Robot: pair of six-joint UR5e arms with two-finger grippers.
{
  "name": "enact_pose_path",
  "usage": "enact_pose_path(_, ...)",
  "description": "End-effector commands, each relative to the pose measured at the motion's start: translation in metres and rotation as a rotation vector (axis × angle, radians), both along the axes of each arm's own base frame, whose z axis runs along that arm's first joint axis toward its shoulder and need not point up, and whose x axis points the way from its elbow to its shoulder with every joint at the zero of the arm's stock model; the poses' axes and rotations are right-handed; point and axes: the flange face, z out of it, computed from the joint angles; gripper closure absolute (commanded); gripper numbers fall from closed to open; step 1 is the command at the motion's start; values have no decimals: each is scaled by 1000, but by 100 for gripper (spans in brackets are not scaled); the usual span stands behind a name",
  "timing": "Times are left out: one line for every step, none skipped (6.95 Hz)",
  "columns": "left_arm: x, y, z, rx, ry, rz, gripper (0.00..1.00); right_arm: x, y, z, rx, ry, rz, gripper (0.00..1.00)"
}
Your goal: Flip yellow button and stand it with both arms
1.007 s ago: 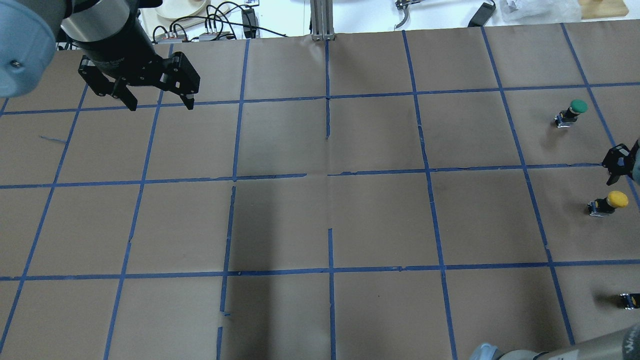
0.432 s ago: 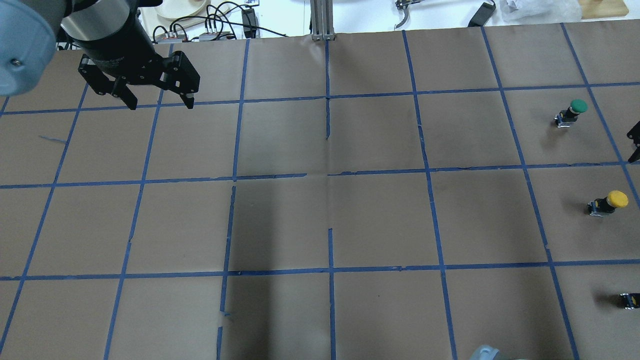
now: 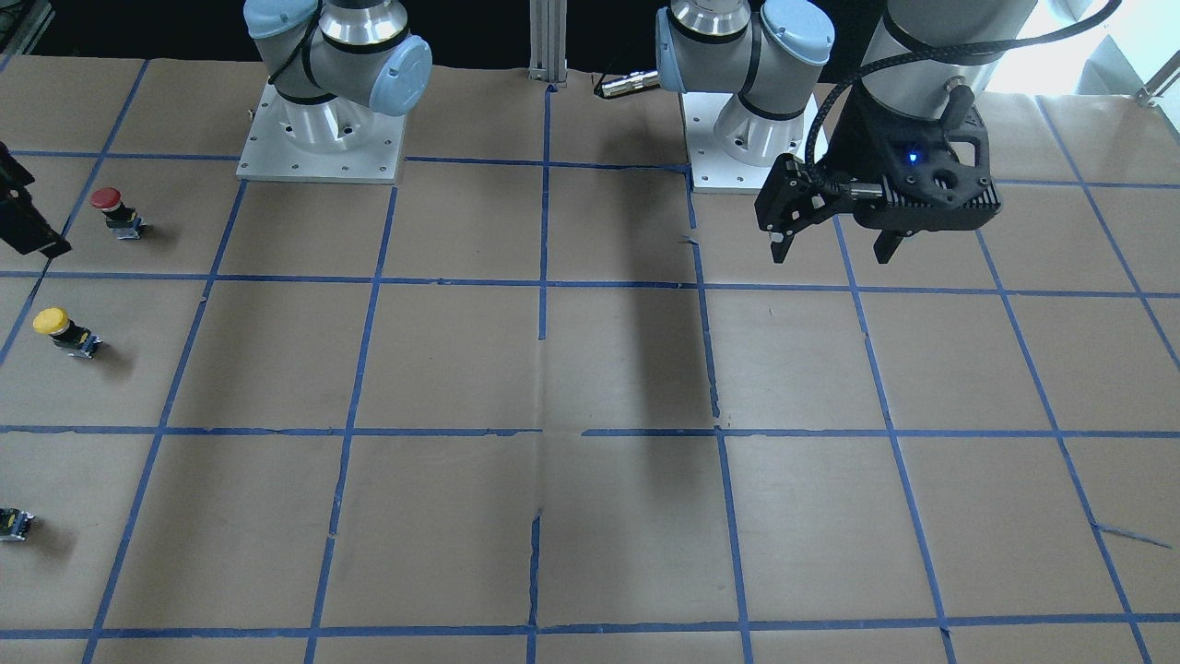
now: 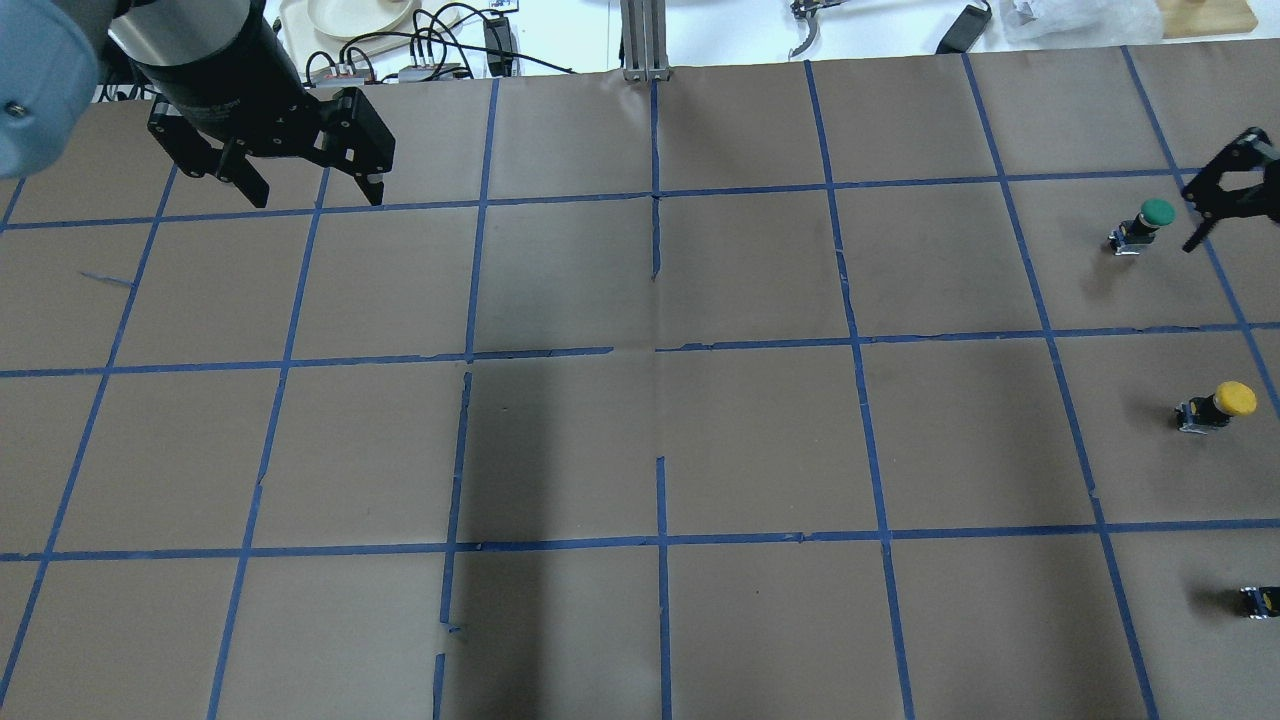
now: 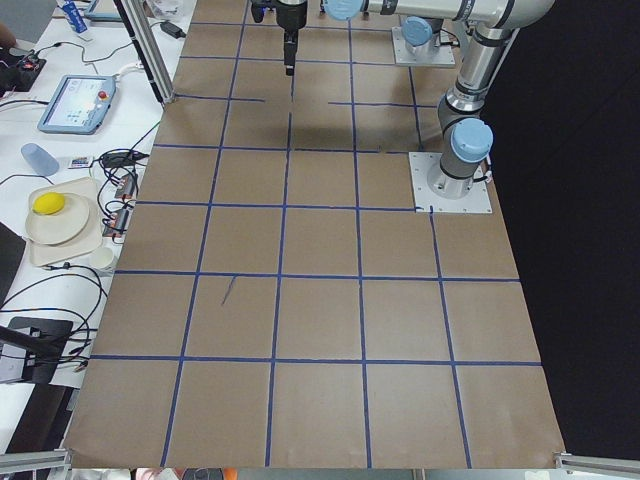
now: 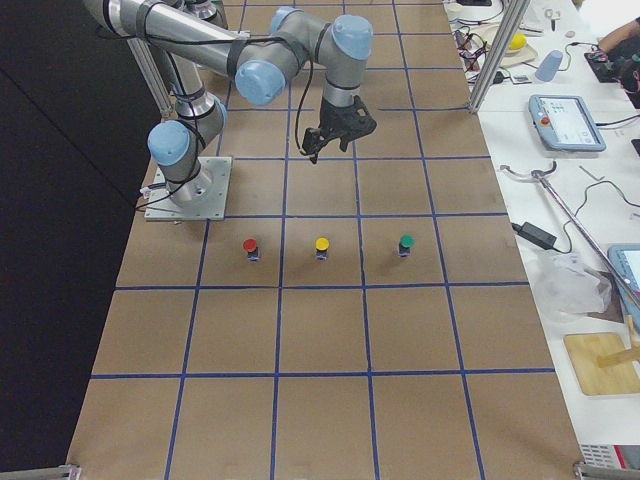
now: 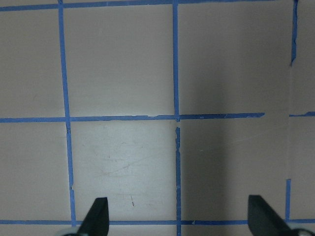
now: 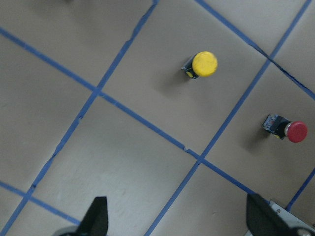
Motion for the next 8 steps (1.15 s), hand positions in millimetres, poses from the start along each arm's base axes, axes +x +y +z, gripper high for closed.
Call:
enact_pose_path(-5, 1, 1, 3, 39, 2, 0, 42, 15, 33, -98, -83, 341, 0)
enact_pose_path(-7, 7, -5, 29, 66, 1, 0, 59, 23, 45, -122, -79, 385, 0)
enact_pose_path(-7, 10, -8, 46, 66, 2, 0, 76, 25, 51, -132, -69, 419, 0)
enact_pose_path(-7, 10, -8, 51, 55, -1, 0, 80, 25, 49, -123, -60, 434, 0)
enact_pose_path(-8, 11, -8, 58, 61, 1, 0, 84, 24, 47, -124, -70, 444, 0)
enact_pose_path(-7, 10, -10, 60, 57, -4, 0, 93, 22, 48, -132, -72, 484, 0)
enact_pose_path(-7, 7, -7, 54, 55, -4, 0, 125, 24, 48, -140, -96, 552, 0)
enact_pose_path(-6, 7, -7, 54, 57, -2, 0, 163, 29, 49, -134, -87, 640, 0)
